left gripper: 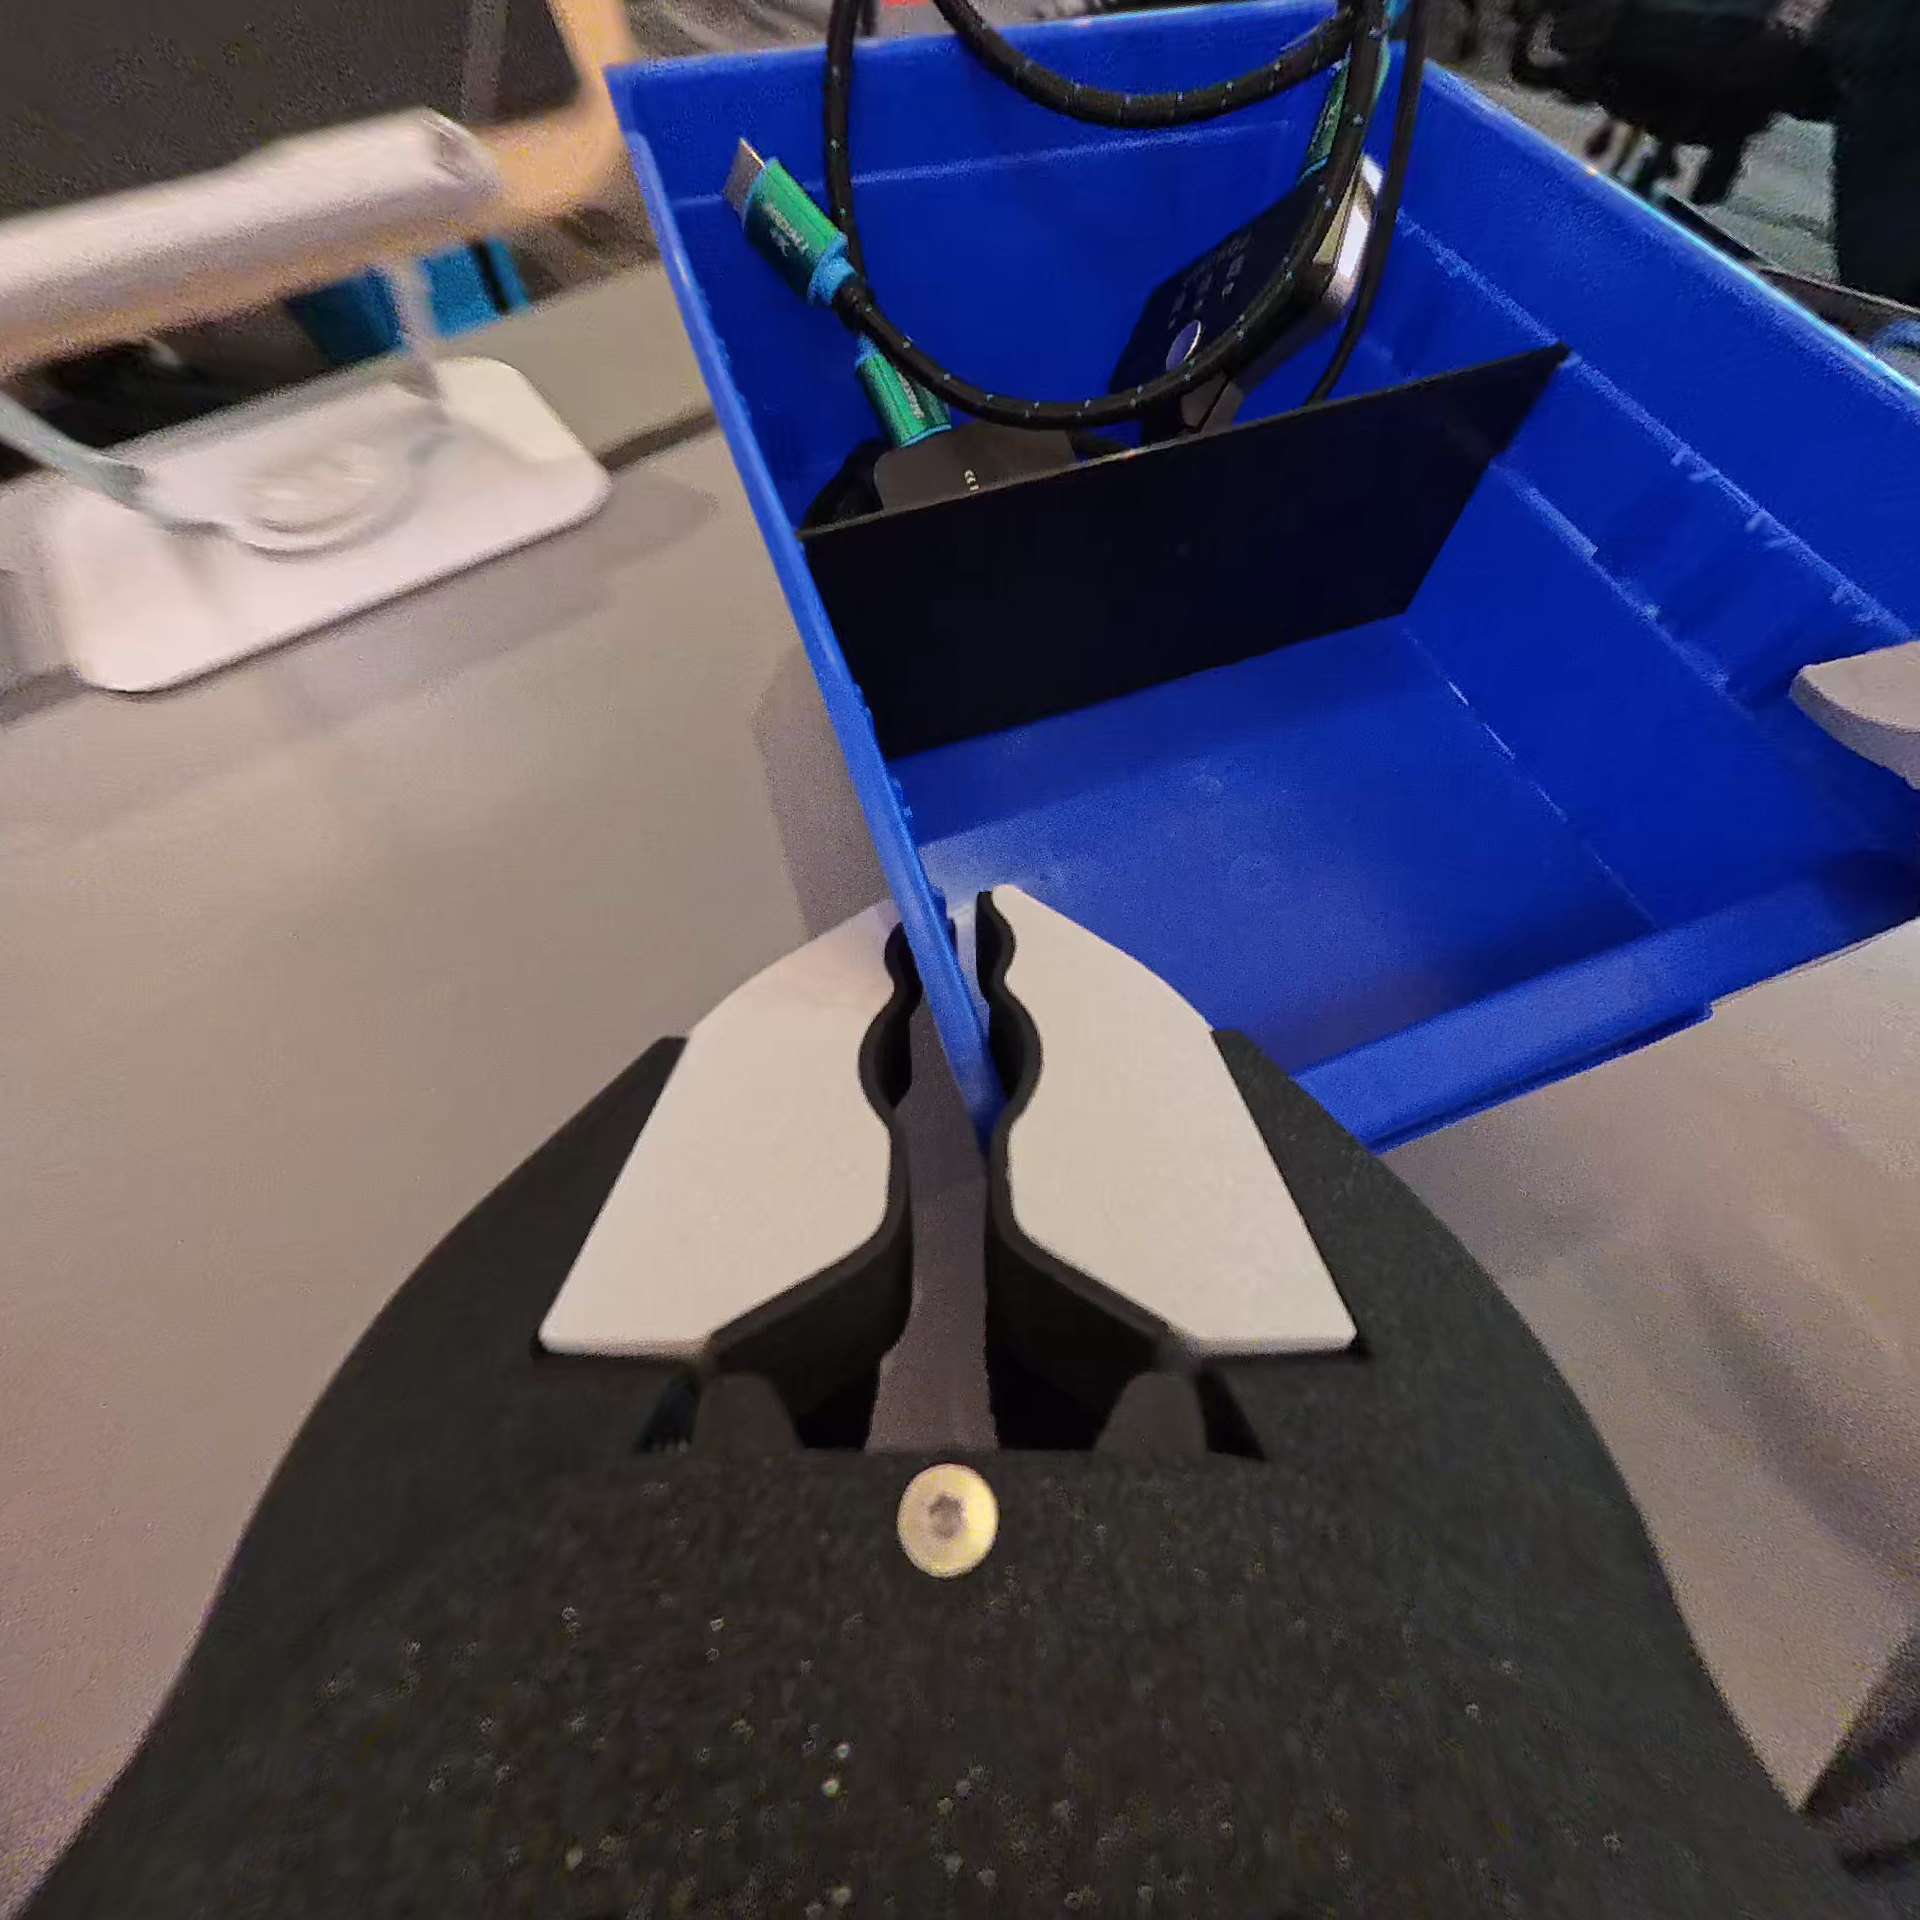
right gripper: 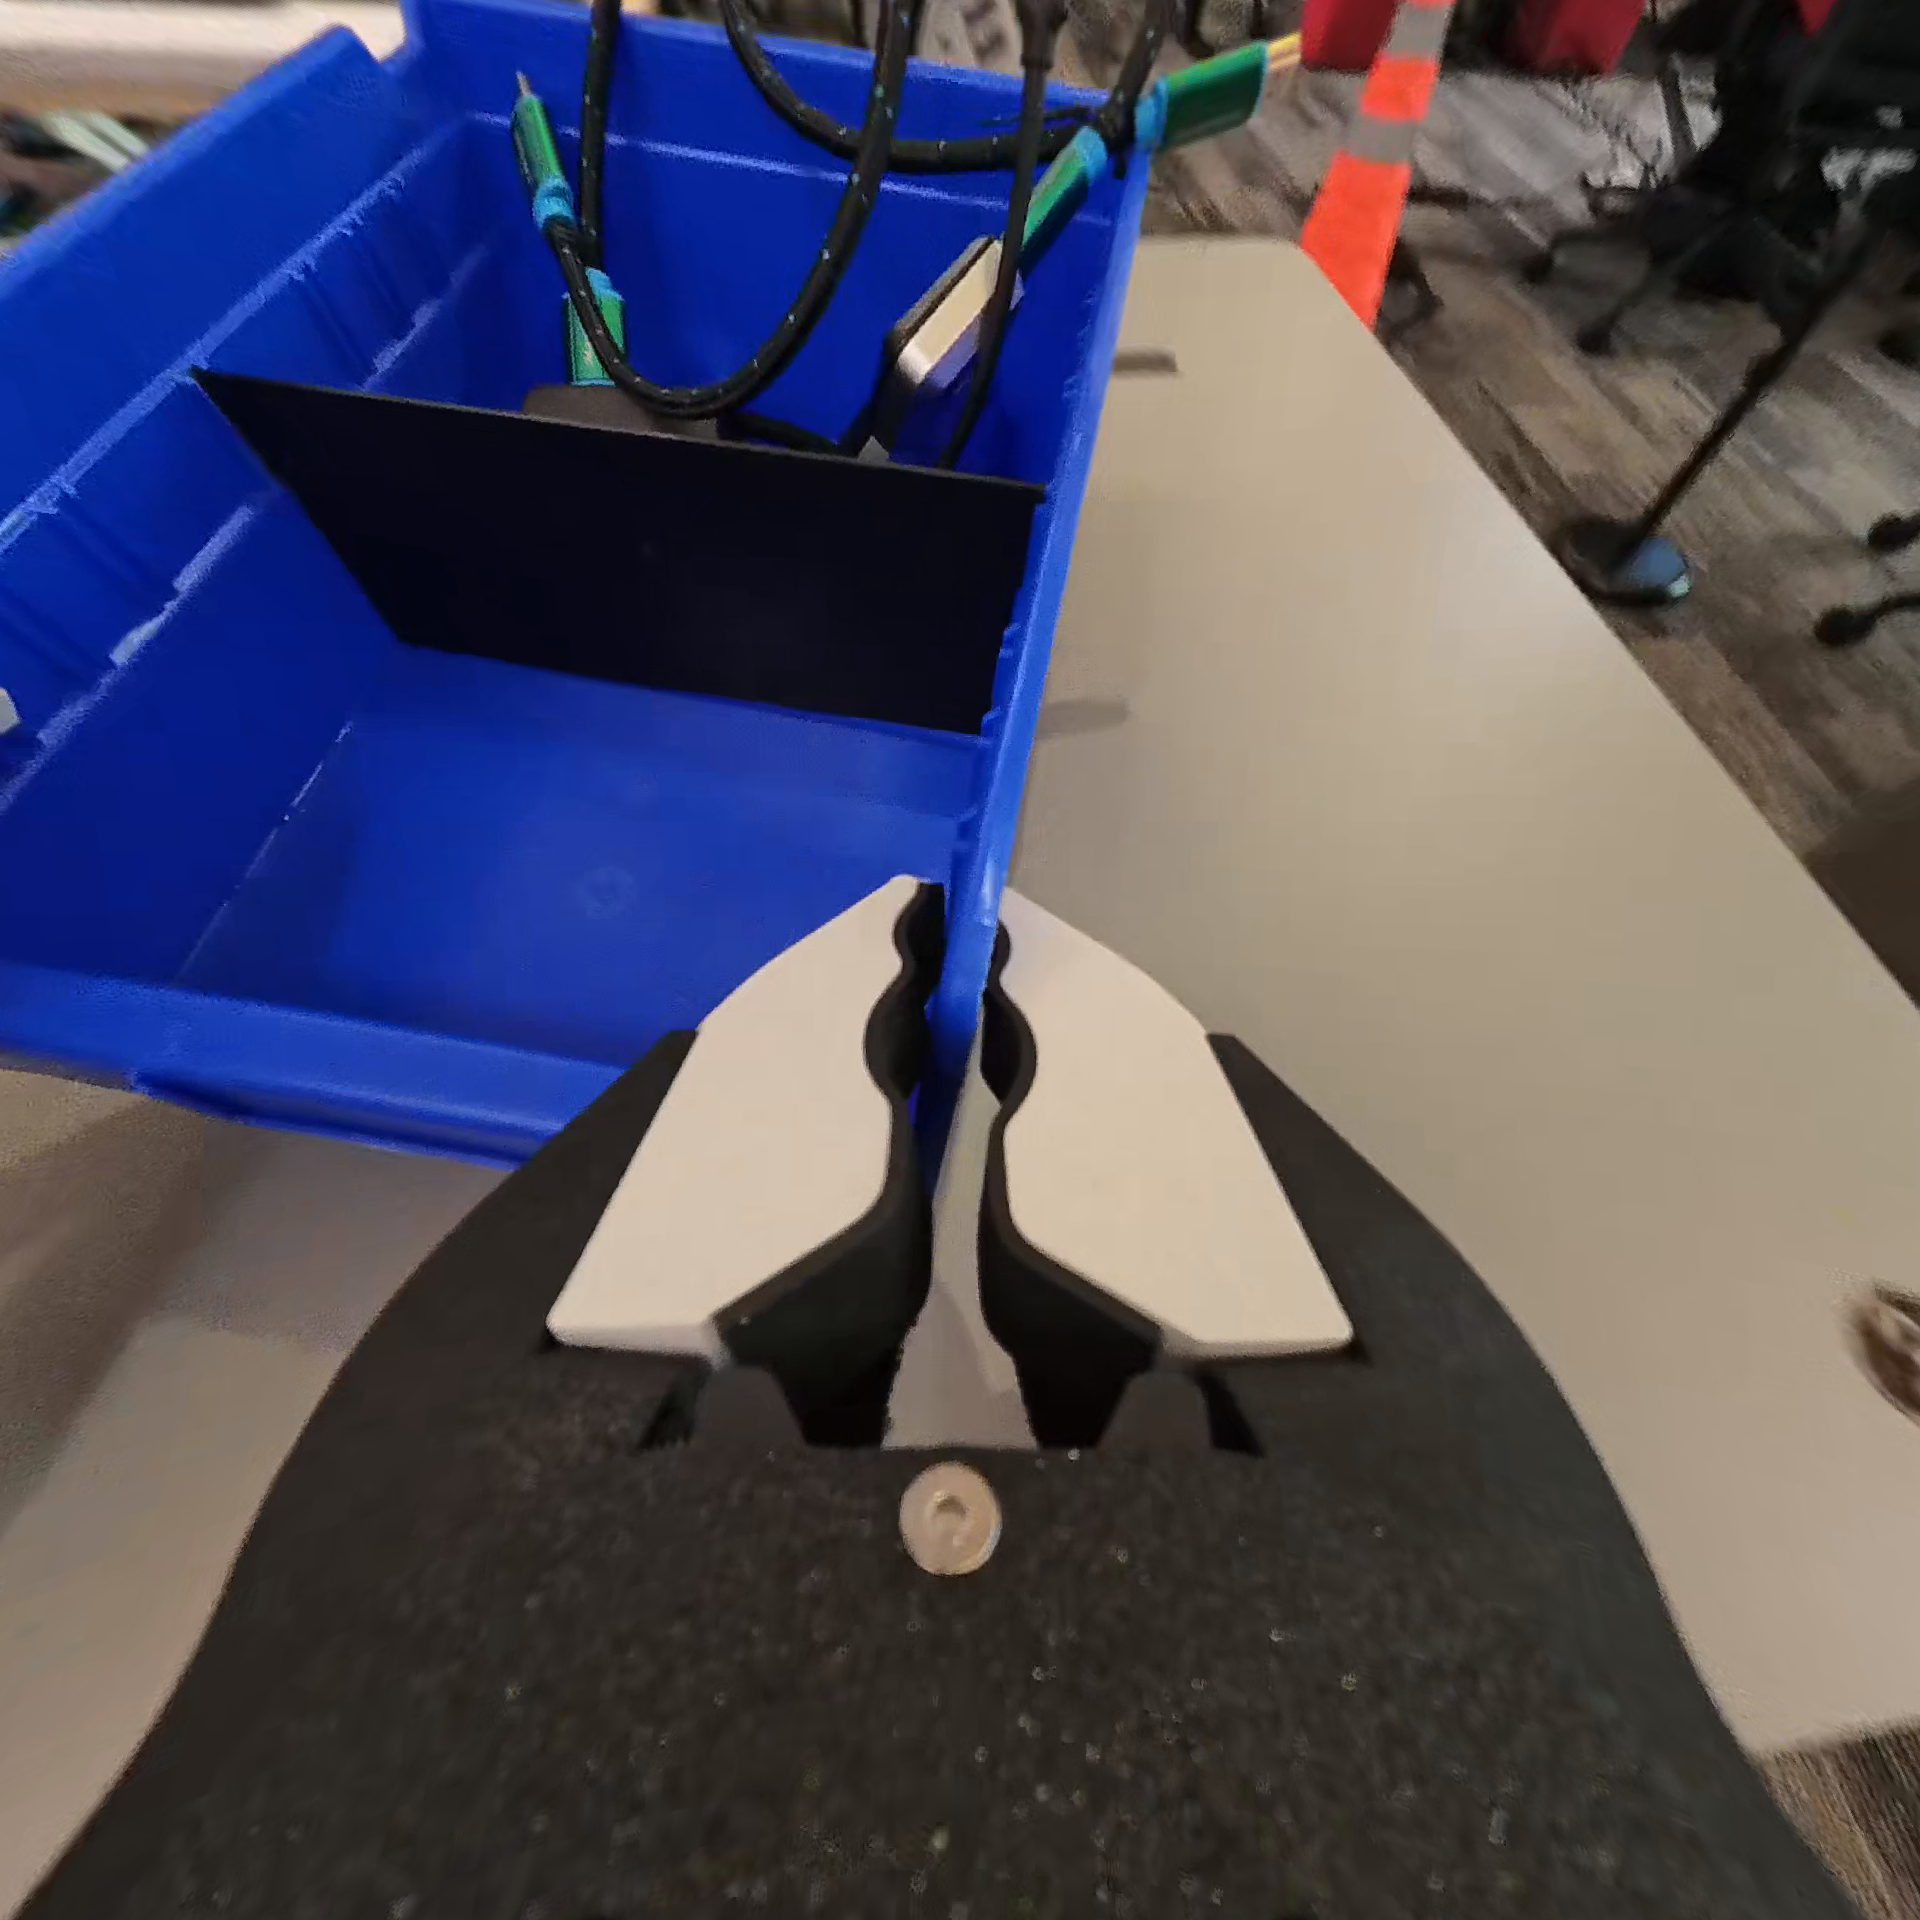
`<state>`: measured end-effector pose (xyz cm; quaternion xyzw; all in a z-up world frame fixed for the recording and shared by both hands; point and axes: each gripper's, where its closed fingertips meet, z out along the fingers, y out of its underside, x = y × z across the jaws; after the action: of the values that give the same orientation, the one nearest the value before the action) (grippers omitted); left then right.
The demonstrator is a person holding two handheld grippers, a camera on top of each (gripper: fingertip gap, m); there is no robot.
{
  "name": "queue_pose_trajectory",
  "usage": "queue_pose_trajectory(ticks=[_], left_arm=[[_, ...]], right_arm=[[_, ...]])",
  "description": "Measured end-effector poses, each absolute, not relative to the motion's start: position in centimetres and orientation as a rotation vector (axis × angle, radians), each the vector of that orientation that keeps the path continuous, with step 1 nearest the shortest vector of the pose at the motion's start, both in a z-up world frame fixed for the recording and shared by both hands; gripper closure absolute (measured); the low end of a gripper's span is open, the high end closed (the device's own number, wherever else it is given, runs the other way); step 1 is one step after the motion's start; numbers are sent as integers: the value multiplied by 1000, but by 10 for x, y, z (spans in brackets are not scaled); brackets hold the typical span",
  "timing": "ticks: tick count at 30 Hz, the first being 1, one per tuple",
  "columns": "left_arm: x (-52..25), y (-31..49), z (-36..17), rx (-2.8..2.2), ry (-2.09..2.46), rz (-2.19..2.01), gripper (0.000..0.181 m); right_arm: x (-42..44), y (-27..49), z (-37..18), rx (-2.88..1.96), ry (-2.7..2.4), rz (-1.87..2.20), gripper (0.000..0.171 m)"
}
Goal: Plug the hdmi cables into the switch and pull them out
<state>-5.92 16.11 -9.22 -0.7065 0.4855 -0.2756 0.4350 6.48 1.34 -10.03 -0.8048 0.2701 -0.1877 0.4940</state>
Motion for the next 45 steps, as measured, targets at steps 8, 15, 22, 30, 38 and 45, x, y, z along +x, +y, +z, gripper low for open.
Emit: queue_pose_trajectory(ticks=[8,15,22,30,38,45], left_arm=[[-186,232,-87,-1847,940,-511,171],[-235,244,-135,-1983,881,-439,169],[-249,222,-135,-1999,902,-686,161],[-417,228,-91,-1867,599,-574,142],[-515,320,-106,-2007,435,-319,133],[-503,370,-142,-2153,396,-382,177]], right_arm=[[-27,125,-90,-1955,332,-304,166],[-67,160,-139,-2060,251,-161,167],[-76,158,-140,-2029,90,-112,161],[-105,108,-102,-1938,-341,-126,155],[-206,100,-93,-1901,-560,72,148],[-304,117,-125,-2016,-562,389,137]])
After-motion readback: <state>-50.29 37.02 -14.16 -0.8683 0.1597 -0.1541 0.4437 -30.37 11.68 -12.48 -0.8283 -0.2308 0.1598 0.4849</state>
